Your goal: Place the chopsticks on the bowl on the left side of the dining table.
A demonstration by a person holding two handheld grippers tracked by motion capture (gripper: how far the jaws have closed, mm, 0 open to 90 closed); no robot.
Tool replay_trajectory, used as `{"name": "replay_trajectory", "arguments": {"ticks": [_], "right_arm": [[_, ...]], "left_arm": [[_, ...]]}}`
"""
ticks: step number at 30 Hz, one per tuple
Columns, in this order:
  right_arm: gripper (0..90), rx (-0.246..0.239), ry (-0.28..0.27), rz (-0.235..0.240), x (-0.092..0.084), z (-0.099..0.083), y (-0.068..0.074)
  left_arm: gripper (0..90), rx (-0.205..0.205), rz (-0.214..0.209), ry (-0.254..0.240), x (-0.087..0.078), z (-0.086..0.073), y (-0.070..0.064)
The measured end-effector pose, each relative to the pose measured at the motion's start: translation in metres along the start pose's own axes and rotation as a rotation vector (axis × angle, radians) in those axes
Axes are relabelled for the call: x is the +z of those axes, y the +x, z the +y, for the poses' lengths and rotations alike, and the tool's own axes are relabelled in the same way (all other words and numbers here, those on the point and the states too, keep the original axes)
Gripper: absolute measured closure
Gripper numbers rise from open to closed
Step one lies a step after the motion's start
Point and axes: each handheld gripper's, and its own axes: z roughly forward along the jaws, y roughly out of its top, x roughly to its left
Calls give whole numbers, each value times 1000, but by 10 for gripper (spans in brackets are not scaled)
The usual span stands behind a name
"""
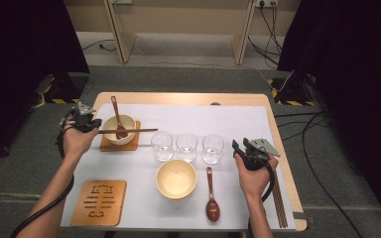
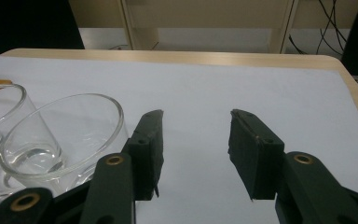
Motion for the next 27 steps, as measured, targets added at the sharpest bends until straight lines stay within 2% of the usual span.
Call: {"name": "replay_trajectory", "arguments": {"ticks": [3,8,11,18,27], "right_arm": [[554,2,2,0,0,0,0],[553,-1,4,3,0,0,1],[553,-1,5,3,0,0,1],[553,-3,7,4,1,-1,2],[553,2,9,2,1,-1,2]], "left_arm": [[873,-16,32,2,-5,-8,13],[871,-30,82,32,-8,-25,31],[871,-32,94,57,-6,-34,38],[870,-49,87,97,4,-48,40],[870,-46,75,103,10,-48,35]]}}
